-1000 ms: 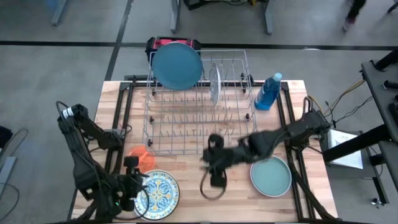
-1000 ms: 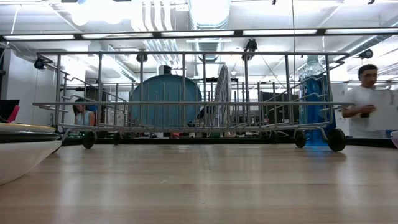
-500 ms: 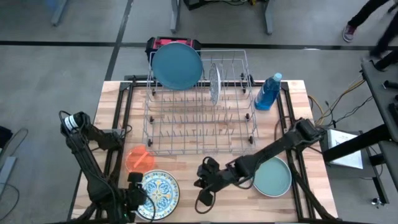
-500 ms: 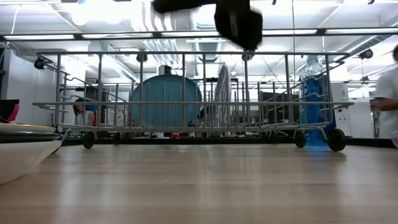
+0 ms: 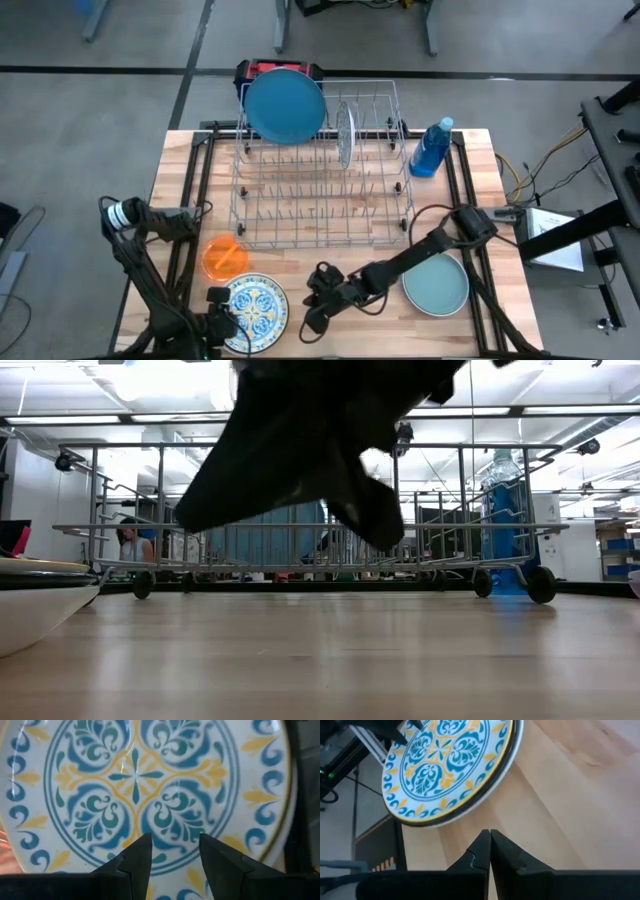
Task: Sort dishes
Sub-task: Put the white-orange patterned plate in the dish rack
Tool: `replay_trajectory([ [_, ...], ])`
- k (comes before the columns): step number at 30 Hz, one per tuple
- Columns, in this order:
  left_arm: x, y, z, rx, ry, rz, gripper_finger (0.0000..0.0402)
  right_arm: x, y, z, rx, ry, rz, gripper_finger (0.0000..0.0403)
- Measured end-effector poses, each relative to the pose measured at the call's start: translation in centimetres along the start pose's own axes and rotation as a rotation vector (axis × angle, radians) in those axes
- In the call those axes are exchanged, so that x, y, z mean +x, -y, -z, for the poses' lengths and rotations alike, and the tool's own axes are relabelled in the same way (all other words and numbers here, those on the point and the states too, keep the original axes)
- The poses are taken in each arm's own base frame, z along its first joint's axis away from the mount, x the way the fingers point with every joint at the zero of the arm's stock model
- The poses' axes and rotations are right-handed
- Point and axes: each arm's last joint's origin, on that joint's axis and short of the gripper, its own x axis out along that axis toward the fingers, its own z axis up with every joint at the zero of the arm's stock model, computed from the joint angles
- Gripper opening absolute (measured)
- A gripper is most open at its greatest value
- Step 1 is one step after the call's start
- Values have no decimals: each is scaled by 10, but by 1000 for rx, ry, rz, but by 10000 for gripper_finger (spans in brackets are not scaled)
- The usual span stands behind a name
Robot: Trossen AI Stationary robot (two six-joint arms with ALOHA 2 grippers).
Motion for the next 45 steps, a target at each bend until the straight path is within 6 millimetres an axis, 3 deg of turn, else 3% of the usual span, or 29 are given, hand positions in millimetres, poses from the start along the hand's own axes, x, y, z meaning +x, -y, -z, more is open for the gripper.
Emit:
replay_trajectory([
  [16,16,-1,4,-17,100,-58,154,9,10,-16,29,54,-18,13],
  [27,28,-7,10,-41,166,-66,154,10,10,-16,38,53,-22,110],
  [35,31,-8,10,-42,203,-88,154,29,16,-13,73,103,-77,181],
  [45,31,-8,9,-41,222,-98,154,39,24,-24,93,161,-114,208],
])
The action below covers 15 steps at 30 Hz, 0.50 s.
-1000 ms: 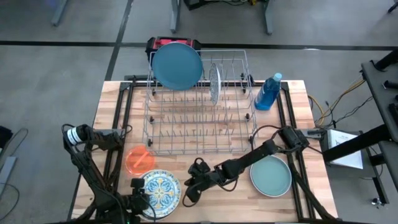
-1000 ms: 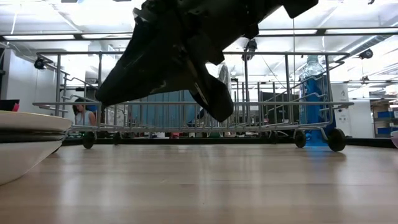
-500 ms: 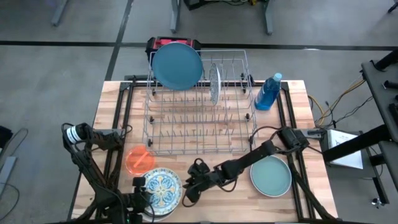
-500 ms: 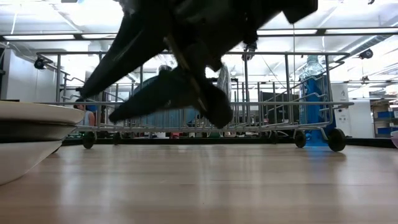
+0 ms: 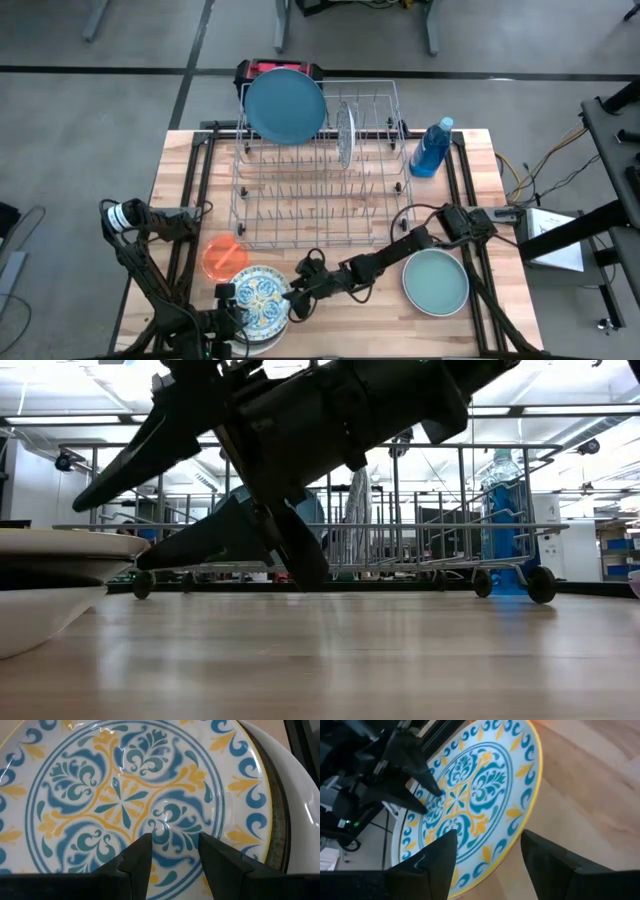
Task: Sort dishes
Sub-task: Put the white-orange patterned plate in the dish rack
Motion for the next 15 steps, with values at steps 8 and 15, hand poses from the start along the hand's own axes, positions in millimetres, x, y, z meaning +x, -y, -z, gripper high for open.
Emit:
replay_trajectory([
  [8,1,0,-1,-1,22,-11,154,1,4,-4,-29,4,18,171],
  [15,1,0,-1,-7,43,-18,154,2,6,-5,-70,8,31,126],
])
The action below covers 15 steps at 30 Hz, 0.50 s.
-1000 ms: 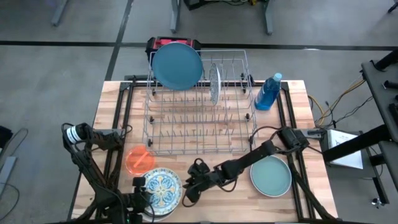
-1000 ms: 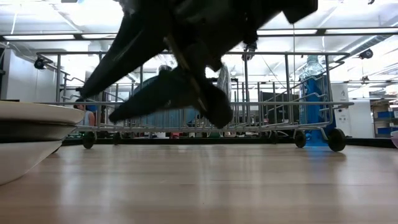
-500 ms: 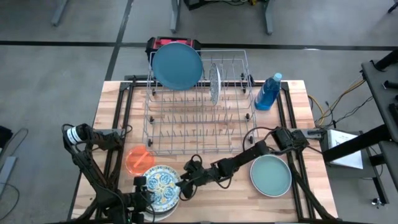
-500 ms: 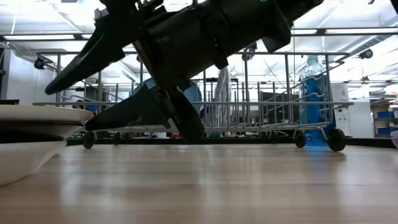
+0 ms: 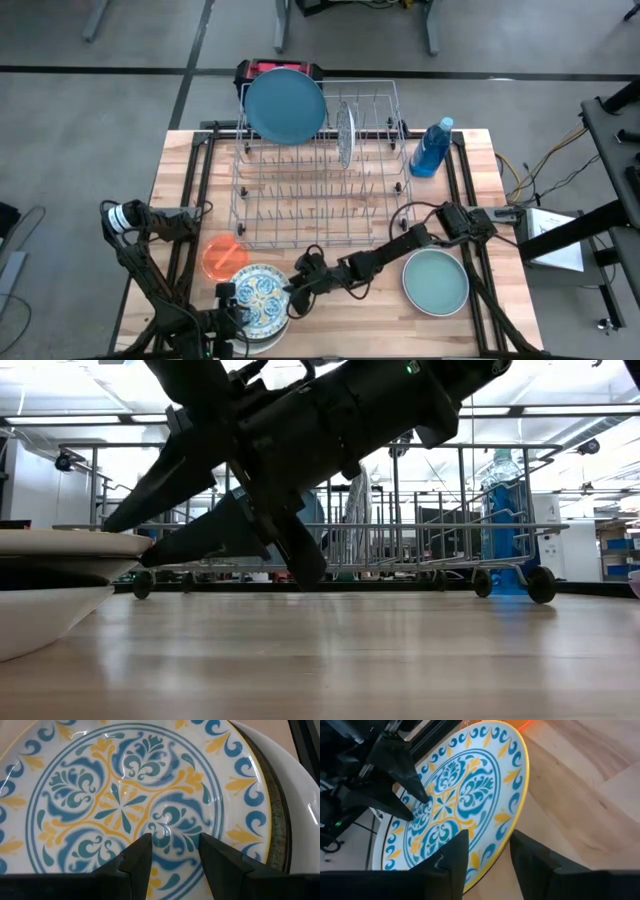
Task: Sort dishes
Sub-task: Put the white-orange patterned plate in the dish rack
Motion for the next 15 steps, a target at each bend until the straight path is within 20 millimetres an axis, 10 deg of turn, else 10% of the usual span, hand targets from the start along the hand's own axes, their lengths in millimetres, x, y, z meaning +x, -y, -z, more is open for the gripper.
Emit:
replay_trajectory([
  [15,0,2,-1,-23,16,10,154,0,2,-3,-20,32,26,14],
])
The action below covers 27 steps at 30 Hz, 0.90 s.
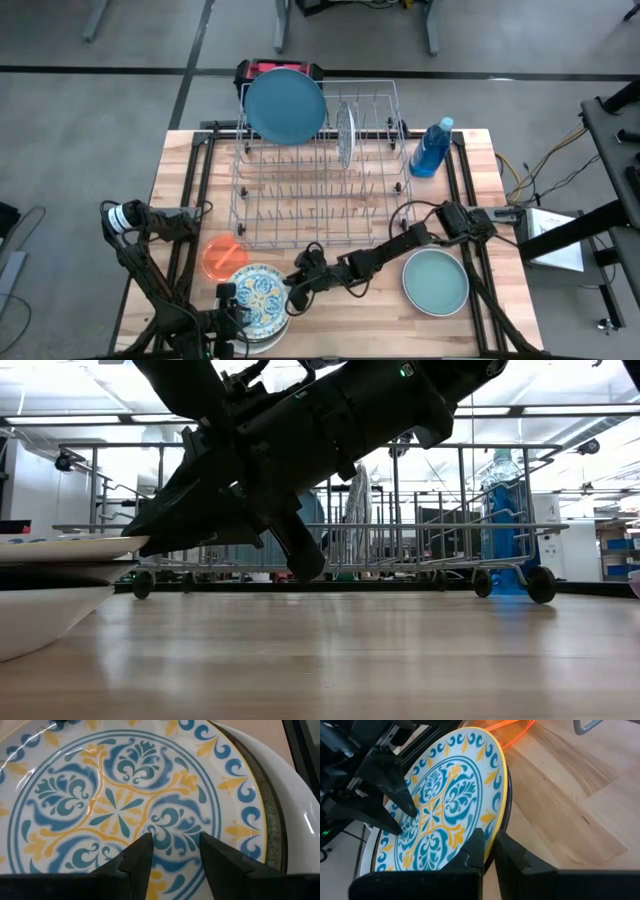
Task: Sort dishes
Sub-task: Put the white-orange patterned plate in the dish rack
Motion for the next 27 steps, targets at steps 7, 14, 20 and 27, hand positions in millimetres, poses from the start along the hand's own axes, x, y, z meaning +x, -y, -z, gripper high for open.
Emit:
replay_trajectory([
  [7,0,0,0,-3,-1,3,154,0,0,0,-6,-5,-5,31],
  [14,-1,2,-2,-6,-12,18,154,-2,0,2,5,-40,8,34],
  [20,-5,6,-7,14,-27,42,154,-3,-2,3,6,-59,-9,34],
  [27,-5,6,-7,5,-30,45,154,-3,-2,3,8,-69,-15,34],
])
